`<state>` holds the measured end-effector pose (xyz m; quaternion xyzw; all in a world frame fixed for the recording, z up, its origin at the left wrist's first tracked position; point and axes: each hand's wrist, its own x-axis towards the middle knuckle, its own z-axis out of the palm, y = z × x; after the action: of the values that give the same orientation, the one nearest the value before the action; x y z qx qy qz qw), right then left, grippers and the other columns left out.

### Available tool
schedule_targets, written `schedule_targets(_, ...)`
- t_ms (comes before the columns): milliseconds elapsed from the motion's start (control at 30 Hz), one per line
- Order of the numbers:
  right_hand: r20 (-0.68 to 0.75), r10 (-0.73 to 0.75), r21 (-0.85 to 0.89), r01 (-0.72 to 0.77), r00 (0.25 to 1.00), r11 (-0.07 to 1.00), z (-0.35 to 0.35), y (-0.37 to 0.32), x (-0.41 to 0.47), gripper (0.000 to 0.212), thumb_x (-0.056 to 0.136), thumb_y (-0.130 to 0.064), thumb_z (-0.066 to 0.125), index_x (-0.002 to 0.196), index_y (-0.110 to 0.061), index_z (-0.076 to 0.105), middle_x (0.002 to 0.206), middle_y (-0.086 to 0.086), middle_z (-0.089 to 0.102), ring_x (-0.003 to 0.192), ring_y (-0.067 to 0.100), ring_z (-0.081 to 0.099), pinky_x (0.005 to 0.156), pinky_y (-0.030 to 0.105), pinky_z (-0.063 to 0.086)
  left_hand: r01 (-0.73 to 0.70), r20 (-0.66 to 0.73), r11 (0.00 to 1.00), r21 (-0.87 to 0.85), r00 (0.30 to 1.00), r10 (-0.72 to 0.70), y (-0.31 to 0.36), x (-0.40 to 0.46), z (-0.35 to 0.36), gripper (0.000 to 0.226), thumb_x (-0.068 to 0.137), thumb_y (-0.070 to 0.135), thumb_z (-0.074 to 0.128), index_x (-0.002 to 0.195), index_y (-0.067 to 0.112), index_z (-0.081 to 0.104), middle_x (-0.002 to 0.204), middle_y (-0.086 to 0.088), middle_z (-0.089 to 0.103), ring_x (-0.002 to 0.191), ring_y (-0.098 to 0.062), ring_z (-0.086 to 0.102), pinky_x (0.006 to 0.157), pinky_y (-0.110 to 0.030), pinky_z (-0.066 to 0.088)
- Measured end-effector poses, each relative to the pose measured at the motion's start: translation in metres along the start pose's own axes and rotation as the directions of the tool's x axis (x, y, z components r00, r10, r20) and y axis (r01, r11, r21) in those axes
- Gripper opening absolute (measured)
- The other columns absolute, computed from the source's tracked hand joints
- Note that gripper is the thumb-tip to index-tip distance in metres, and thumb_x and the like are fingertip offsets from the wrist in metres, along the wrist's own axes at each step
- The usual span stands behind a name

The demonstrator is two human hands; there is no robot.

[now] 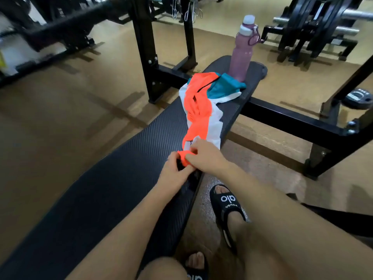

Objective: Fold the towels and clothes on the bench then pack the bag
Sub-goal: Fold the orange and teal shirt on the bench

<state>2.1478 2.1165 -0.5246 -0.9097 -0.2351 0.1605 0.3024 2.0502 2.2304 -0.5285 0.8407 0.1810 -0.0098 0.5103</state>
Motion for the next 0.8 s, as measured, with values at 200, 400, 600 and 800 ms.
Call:
schedule_targets(200,0.239,0.048,0.239,-0.107,0.970,0.965,0.039,-0.041,-0.079,0.027,0.081,-0.035,0.062,0.057,-0.023,0.055,0.068,-0.007,0.056,0.071,0.013,0.053,0.072,0.036,0.046,0.299,0.090,0.821,-0.487,0.952,-0.293,-0.003,-0.093,-0.051,0.053,0.082,-0.007,0.067,0.124,0.015,0.042,0.084,-0.006,0.073,0.071,-0.013,0.069,0.070,-0.027,0.061)
schedule_targets(400,0.235,0.006,0.435,-0.111,0.972,0.894,0.053,-0.093,-0.143,0.034,0.056,-0.053,0.065,0.067,-0.022,0.057,0.068,-0.005,0.056,0.069,0.014,0.051,0.066,0.033,0.041,0.401,0.209,0.813,-0.422,0.916,-0.343,0.014,-0.162,-0.093,0.037,0.078,0.010,0.063,0.113,-0.002,0.067,0.103,-0.028,0.068,0.083,-0.023,0.069,0.087,-0.038,0.058)
schedule_targets(600,0.203,-0.104,0.514,-0.016,0.974,0.858,0.048,-0.123,-0.186,0.009,0.079,-0.014,0.073,0.082,-0.021,0.066,0.078,-0.005,0.061,0.076,0.011,0.054,0.076,0.031,0.045,0.365,-0.057,0.880,-0.304,0.915,-0.399,0.024,-0.197,-0.122,0.016,0.083,-0.004,0.052,0.090,0.007,0.062,0.079,-0.010,0.057,0.053,-0.015,0.055,0.049,-0.023,0.047)
schedule_targets(800,0.141,-0.045,0.480,-0.028,0.989,0.877,0.054,-0.138,-0.218,0.021,0.058,-0.027,0.071,0.078,-0.024,0.066,0.072,-0.004,0.060,0.070,0.019,0.057,0.076,0.040,0.054,0.238,-0.188,0.969,0.069,0.957,-0.222,0.022,-0.228,-0.155,0.006,0.079,0.006,0.071,0.085,0.007,0.069,0.077,-0.006,0.069,0.072,-0.018,0.061,0.069,-0.030,0.053)
